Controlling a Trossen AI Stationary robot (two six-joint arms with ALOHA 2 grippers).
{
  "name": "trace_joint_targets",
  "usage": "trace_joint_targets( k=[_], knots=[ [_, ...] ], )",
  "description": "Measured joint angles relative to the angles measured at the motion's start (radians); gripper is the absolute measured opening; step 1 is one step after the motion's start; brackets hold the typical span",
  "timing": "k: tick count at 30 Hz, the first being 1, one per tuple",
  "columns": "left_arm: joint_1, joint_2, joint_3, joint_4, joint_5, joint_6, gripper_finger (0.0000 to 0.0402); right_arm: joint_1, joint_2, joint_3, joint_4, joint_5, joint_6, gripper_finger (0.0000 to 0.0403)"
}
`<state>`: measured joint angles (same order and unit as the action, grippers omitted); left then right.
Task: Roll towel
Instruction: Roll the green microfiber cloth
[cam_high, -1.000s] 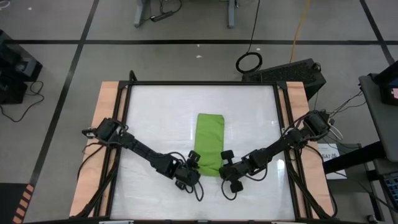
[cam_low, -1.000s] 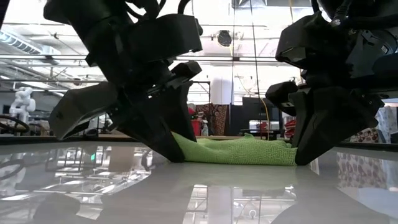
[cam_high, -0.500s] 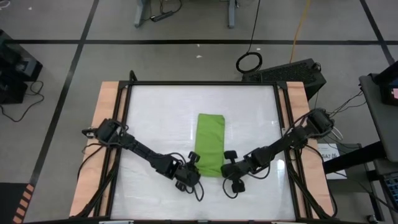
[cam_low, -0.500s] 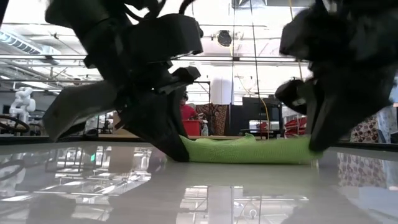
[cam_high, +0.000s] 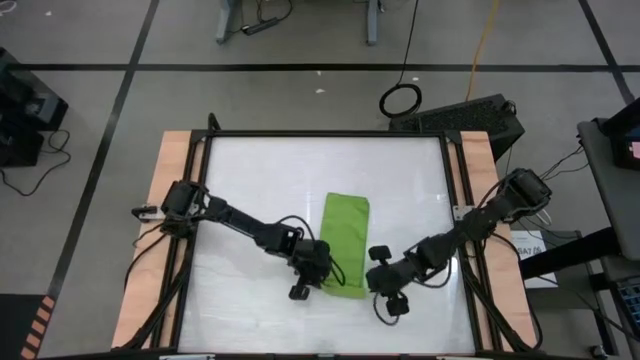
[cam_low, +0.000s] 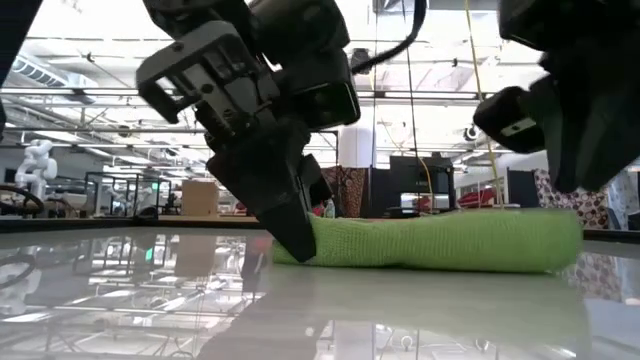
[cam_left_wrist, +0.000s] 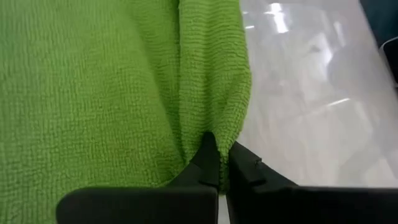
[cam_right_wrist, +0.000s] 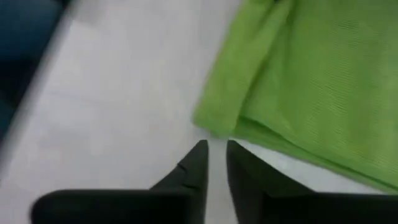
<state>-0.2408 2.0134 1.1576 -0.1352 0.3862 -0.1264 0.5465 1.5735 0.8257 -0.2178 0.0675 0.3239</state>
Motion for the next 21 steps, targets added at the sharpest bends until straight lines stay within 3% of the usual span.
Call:
trace_joint_targets(
  k=[4, 10, 17, 21],
  knots=[
    [0.024, 0.001, 0.000, -0.001, 0.050, -0.035, 0.0007, 0.068, 0.011, 0.000, -0.029, 0.183, -0.111, 0.0117],
    [0.061, 0.001, 0.000, 0.004, 0.059, -0.061, 0.0009, 0.198, 0.099, 0.000, 0.167, 0.425, -0.436, 0.0189],
    [0.092, 0.001, -0.002, 0.031, 0.082, -0.096, 0.0010, 0.229, 0.251, 0.001, 0.273, 0.622, -0.494, 0.0175],
    [0.100, 0.002, -0.002, 0.041, 0.096, -0.104, 0.0010, 0.220, 0.281, 0.003, 0.313, 0.656, -0.511, 0.0156]
  ],
)
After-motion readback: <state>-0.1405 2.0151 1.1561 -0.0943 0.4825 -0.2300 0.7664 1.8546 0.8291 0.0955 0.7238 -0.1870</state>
